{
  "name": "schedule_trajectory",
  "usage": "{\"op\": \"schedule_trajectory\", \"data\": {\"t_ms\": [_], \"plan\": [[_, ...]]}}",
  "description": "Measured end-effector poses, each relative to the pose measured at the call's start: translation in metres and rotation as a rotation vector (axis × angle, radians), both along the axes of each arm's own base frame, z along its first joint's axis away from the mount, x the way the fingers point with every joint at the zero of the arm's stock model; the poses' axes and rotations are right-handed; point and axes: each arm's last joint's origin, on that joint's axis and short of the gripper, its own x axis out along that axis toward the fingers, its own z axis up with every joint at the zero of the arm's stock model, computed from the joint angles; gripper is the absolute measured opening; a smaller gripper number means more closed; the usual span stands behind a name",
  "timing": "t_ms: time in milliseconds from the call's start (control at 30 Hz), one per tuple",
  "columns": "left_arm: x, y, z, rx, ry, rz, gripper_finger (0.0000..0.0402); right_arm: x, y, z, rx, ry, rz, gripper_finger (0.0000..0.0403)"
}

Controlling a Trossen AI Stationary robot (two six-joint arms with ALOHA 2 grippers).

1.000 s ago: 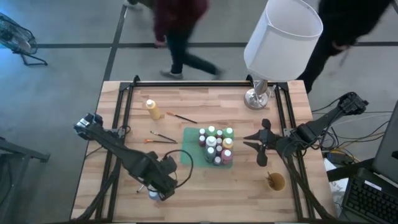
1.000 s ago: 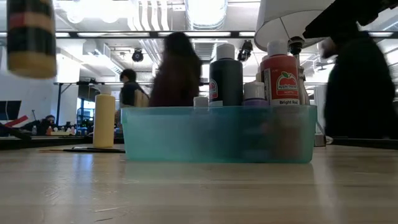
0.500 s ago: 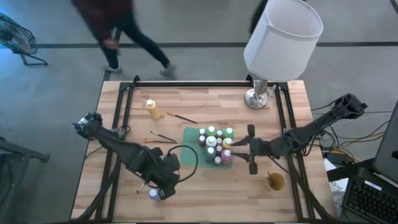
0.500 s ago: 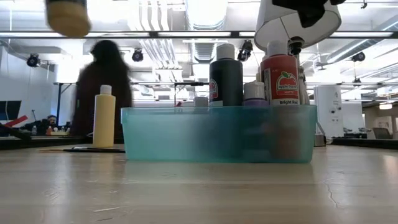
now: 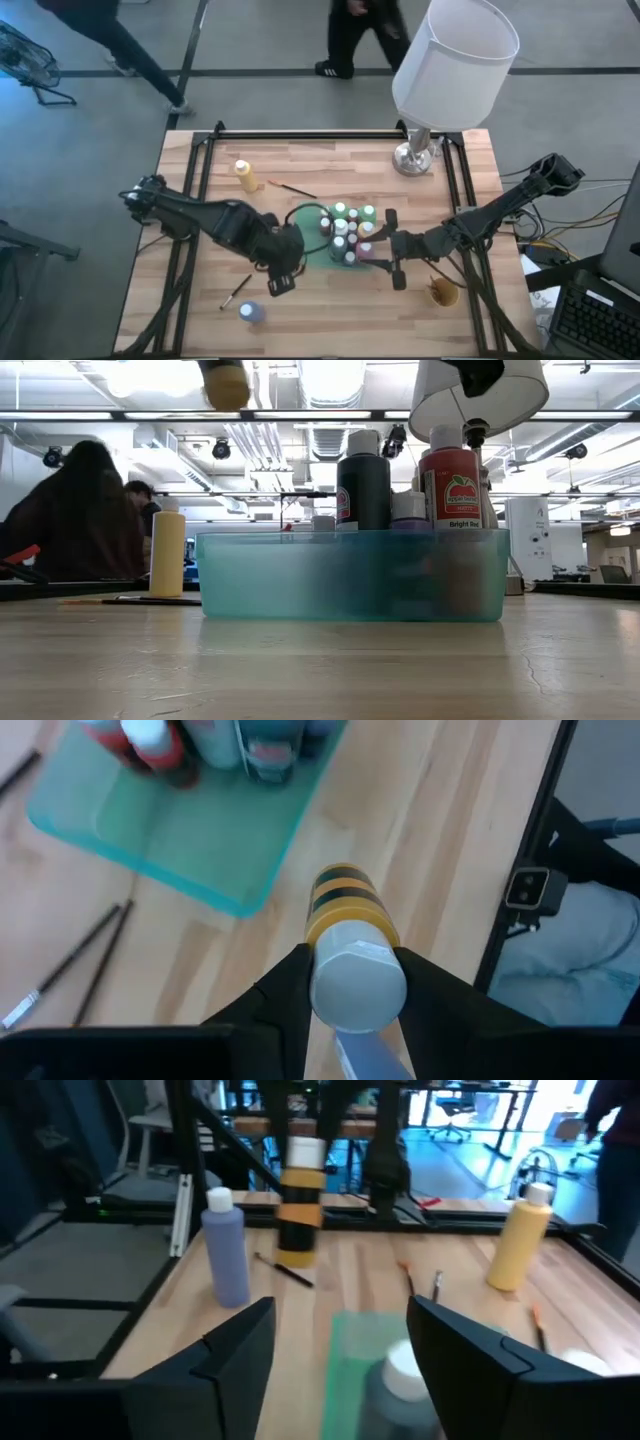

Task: Pick & Place Paint Supplies
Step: Put the dark yellow paint bottle into the green bin

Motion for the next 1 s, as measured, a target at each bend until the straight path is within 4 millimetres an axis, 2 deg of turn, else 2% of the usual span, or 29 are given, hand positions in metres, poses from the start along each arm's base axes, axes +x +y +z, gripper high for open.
{"op": "schedule_trajectory", "data": {"t_ms": [167, 367, 767, 1000], "plan": [[0.009, 0.014, 0.004, 0.025, -0.055, -0.052, 0.0126, 0.015, 0.009, 0.005, -0.031, 0.005, 0.026, 0.0245], [0.018, 0.022, 0.008, 0.064, -0.126, -0.137, 0.0126, 0.035, 0.016, 0.011, -0.047, 0.01, 0.022, 0.0271], [0.023, 0.029, 0.009, 0.149, -0.173, -0.277, 0.0126, 0.087, 0.005, 0.014, -0.005, 0.086, -0.002, 0.0304], [0.022, 0.029, 0.008, 0.156, -0.165, -0.289, 0.0126, 0.108, 0.003, 0.015, -0.007, 0.115, 0.012, 0.0316]]}}
